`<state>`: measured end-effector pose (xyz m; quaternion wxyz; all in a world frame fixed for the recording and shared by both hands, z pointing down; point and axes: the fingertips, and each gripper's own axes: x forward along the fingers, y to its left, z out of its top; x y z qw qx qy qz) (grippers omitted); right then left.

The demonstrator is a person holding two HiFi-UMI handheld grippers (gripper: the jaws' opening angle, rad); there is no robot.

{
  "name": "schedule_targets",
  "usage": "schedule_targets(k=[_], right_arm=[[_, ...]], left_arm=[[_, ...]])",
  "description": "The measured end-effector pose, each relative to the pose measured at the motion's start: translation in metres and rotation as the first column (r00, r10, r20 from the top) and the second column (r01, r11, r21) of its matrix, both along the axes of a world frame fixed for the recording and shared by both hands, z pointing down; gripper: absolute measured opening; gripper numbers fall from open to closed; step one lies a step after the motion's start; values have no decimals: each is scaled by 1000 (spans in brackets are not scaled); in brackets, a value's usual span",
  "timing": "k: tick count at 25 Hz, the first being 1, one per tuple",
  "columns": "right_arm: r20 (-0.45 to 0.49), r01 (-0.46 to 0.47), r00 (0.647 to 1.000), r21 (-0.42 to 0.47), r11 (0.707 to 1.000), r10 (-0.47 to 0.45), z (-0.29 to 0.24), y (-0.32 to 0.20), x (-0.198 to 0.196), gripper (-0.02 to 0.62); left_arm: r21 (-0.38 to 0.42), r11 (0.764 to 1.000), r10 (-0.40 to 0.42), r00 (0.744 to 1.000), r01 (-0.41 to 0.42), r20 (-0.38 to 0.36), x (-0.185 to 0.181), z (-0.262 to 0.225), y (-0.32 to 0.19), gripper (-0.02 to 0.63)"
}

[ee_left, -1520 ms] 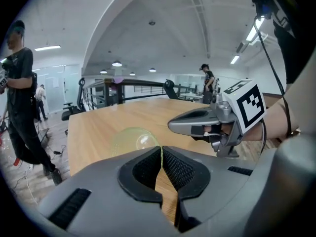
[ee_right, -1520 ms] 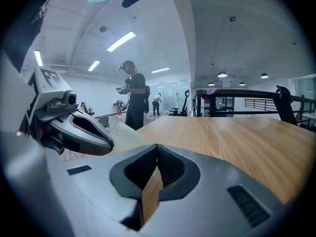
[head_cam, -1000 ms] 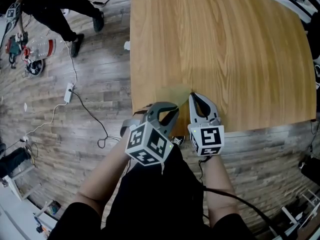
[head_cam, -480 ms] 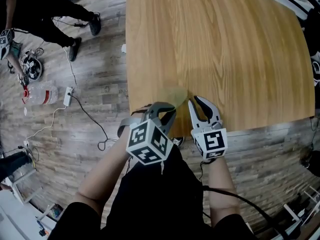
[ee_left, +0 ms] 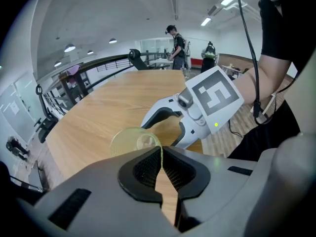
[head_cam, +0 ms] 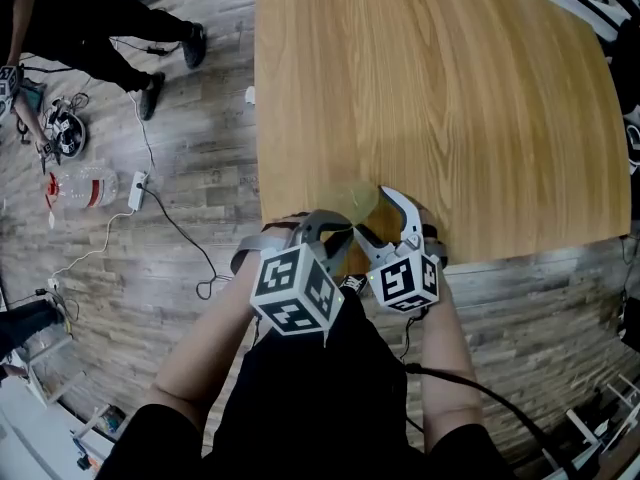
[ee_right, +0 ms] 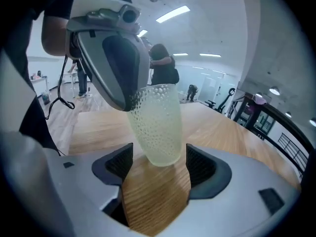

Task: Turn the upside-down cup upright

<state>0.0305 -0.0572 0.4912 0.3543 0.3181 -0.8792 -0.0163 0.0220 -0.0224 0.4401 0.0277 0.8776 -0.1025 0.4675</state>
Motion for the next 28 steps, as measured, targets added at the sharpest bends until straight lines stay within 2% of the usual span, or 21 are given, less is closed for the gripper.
schedule_targets(k=[5, 11, 18, 24, 26, 28], right_arm=[[-30, 45, 999, 35, 998, -44, -3, -5, -15, 279], [4, 22, 1000, 51, 998, -22, -4, -5, -17, 279], [117, -93, 989, 51, 994, 87, -12, -12, -7, 280], [215, -206, 957, 44, 978, 192, -17, -17, 5, 281], [237, -242, 944, 17, 970, 231, -16, -18, 8, 281], [258, -291, 922, -34, 956, 289, -13, -19, 13, 281]], left_arm=[[-8, 998, 69, 998, -69, 12, 4, -5, 8, 18], [7, 996, 91, 996, -91, 11, 3, -6, 9, 18], [100, 992, 73, 997, -70, -24, 7, -19, -3, 33], [175, 985, 27, 990, -3, -138, 13, -37, -13, 105], [196, 979, -21, 978, 62, -206, 9, -47, -21, 120], [182, 970, -101, 950, 159, -294, 1, -59, -31, 123]])
